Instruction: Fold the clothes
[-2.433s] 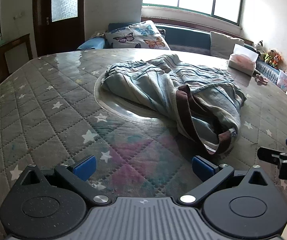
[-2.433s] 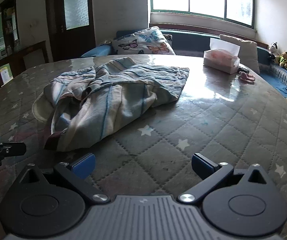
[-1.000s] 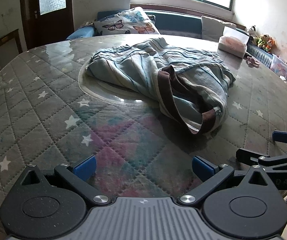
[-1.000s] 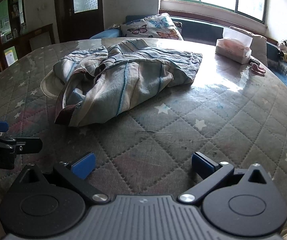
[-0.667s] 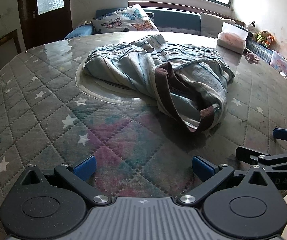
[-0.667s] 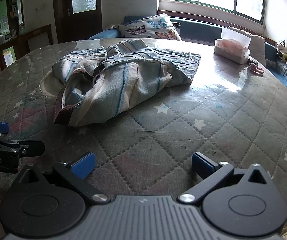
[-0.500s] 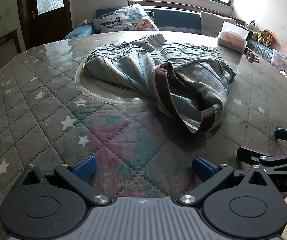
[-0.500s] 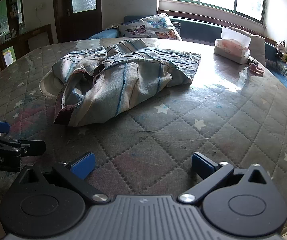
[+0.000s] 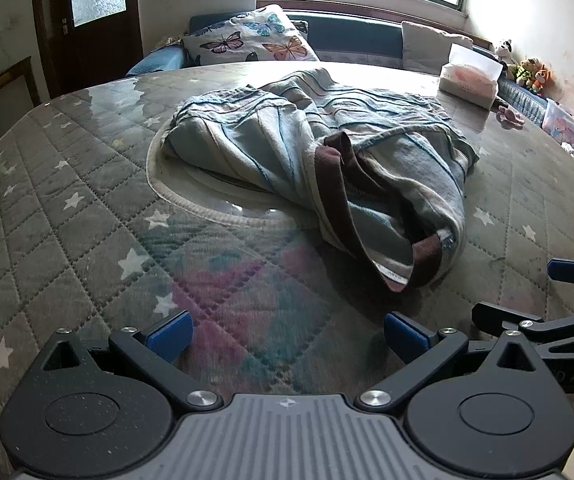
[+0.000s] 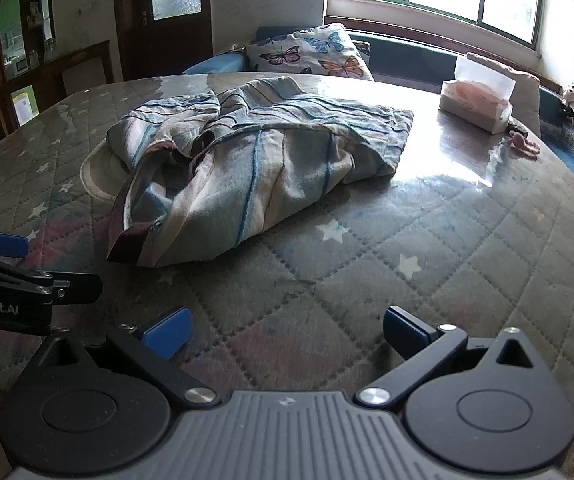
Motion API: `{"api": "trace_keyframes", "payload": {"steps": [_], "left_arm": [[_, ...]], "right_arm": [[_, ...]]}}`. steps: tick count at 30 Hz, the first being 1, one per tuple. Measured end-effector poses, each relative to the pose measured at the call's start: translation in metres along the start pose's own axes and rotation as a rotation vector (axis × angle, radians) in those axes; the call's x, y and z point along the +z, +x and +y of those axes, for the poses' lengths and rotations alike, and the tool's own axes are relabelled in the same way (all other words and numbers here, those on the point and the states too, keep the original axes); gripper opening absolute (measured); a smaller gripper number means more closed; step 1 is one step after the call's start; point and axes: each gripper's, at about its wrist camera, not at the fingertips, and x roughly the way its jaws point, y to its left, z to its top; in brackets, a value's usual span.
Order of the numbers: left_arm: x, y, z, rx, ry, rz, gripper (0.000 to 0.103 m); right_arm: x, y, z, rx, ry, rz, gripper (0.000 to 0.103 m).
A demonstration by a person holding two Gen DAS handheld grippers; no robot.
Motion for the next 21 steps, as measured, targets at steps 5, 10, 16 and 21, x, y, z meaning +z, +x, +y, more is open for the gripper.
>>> {"api": "trace_keyframes", "payload": {"steps": [5, 10, 16, 21], "left_arm": [[0.012, 0.001, 0.004, 0.012, 0.005, -0.011, 0.103], [0.030, 0.002, 0.009, 0.029, 0.012, -0.033, 0.103], [0.058, 0.010, 0.013, 0.048, 0.025, -0.056, 0.103], [0.089, 0.021, 0.015, 0.040, 0.025, -0.082, 0.102]], "right_arm": [[0.013, 0.002, -0.003, -0.001, -0.003, -0.012, 0.103], [0.030, 0.002, -0.006, -0.006, -0.018, -0.038, 0.103], [0.058, 0.009, -0.007, 0.019, -0.025, -0.061, 0.103], [0.079, 0.019, -0.006, 0.030, -0.040, -0.079, 0.103]]}}
